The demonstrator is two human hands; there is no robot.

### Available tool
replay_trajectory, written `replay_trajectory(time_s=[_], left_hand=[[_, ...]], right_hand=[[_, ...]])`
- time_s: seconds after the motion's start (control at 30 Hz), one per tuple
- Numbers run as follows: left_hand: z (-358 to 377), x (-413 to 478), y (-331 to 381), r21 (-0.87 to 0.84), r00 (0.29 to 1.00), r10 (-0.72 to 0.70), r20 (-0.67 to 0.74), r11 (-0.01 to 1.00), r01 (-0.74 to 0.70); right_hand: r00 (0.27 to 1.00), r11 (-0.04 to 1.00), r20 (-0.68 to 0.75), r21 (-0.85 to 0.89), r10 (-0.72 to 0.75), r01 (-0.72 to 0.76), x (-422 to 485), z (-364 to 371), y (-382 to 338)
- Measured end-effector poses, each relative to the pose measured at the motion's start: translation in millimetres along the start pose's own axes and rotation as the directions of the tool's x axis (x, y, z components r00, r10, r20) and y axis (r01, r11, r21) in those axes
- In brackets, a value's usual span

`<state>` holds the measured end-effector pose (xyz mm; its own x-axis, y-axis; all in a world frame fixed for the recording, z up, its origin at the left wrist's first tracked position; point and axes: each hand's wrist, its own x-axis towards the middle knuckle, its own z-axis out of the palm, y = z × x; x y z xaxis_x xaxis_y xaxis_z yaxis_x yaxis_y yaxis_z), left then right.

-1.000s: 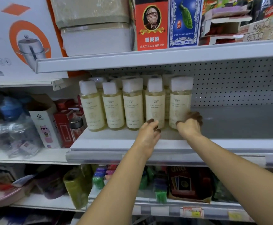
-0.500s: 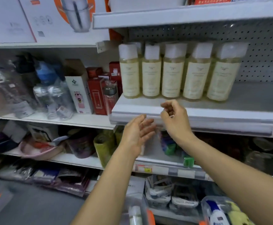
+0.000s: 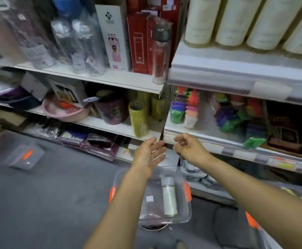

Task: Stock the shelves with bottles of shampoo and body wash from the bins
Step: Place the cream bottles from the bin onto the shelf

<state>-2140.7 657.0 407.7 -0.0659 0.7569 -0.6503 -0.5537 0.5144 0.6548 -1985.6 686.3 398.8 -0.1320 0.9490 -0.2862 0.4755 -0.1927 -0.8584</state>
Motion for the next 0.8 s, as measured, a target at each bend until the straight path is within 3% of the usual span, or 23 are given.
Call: replay_trajectory(time_s=[0.13,0.37,0.63,0.8], left_hand=[[-43,30,-33,-0.027,0.986,-0.124,-0.116,0.992,0.122],[-91,99,-111,-0.033,0.926,-0.286,-0.245,0.957,0.287],[-126,179,-221,-0.064,0.850,-0.441,-0.289,0.895,0.442],[-142,215,-276,-0.042,0.812,-0.491,-0.316,0.862,0.505]], right_hand=[[0.958,0.970,0.159,0.006,0.237,-0.241,20,42,41],[0.809,0.816,0.226,0.086,0.543,-0.572,47,94,152],[0.699,0.696,0.192,0.095,0.689,-0.712,67,150,290],[0.675,0.677,0.153,0.047,0.722,-0.734,78,187,360]])
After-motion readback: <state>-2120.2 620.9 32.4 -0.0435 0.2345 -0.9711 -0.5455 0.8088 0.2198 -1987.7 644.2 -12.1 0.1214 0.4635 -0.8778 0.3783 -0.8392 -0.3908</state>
